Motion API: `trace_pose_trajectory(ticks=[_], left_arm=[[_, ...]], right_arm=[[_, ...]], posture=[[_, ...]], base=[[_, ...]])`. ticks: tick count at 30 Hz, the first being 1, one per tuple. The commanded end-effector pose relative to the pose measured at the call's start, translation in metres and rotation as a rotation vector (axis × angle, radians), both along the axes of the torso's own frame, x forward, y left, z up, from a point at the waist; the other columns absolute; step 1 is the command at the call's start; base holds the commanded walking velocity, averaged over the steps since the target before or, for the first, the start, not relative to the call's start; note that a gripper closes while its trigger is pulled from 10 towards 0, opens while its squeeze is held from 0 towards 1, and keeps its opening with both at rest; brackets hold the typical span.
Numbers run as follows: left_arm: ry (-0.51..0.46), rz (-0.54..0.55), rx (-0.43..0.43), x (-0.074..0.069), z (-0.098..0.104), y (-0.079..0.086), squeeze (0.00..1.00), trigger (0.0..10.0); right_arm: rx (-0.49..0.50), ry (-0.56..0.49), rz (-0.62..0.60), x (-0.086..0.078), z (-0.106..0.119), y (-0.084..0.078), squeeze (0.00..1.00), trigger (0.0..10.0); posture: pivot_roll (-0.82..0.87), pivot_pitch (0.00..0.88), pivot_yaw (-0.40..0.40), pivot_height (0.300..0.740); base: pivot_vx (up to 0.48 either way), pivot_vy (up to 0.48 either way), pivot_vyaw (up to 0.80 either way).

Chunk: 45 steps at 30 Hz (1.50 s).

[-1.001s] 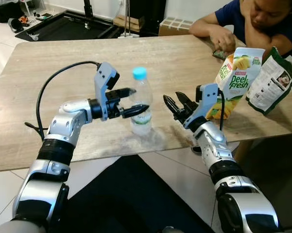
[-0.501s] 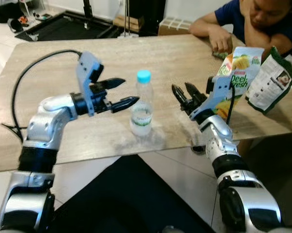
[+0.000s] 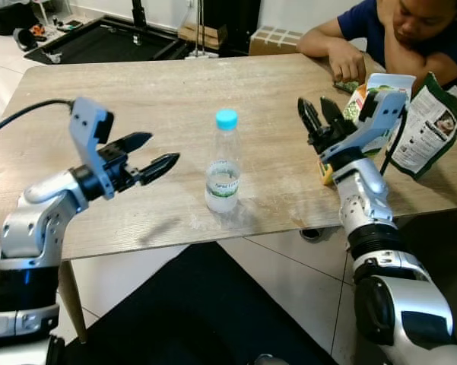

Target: Restocking fridge

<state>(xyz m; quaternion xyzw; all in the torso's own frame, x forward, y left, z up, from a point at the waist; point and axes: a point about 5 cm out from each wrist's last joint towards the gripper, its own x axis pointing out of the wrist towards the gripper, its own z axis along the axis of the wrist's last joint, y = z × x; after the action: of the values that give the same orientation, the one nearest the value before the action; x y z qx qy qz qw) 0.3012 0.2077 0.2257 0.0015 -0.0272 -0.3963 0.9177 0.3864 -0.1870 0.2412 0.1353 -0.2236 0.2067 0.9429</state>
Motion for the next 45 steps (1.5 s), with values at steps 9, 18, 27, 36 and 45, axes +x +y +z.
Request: trace_pose_trajectory(ticks=[9,18,27,36,45], left_arm=[[0.076,-0.085,0.048,-0.023,-0.028,-0.017,0.0,10.0],[-0.105,0.112,0.07,-0.016,-0.03,-0.039,0.0,10.0],[-0.131,0.038,0.185,-0.028,-0.04,-0.048,0.0,10.0],[-0.108,0.072,0.266,-0.038,-0.058,-0.043,0.0,10.0],[-0.093,0.058,0.288,-0.042,-0.065,-0.042,0.0,10.0]], right_arm=[[-0.011,-0.099,0.282,-0.016,0.02,0.006,1.0,10.0],[-0.114,-0.171,0.454,-0.034,0.036,0.023,0.0,10.0],[-0.139,-0.165,0.504,-0.038,0.039,0.021,0.0,10.0],[-0.255,-0.115,0.499,-0.043,0.032,0.027,1.0,10.0],[-0.266,-0.096,0.462,-0.041,0.031,0.047,0.0,10.0]], posture=[[-0.08,0.133,-0.013,0.74],[-0.09,0.135,-0.005,0.74],[-0.09,0.137,-0.006,0.74],[-0.09,0.137,-0.003,0.74],[-0.08,0.13,0.0,0.74]], base=[[0.0,0.0,0.0],[0.0,0.0,0.0],[0.0,0.0,0.0],[0.0,0.0,0.0],[0.0,0.0,0.0]])
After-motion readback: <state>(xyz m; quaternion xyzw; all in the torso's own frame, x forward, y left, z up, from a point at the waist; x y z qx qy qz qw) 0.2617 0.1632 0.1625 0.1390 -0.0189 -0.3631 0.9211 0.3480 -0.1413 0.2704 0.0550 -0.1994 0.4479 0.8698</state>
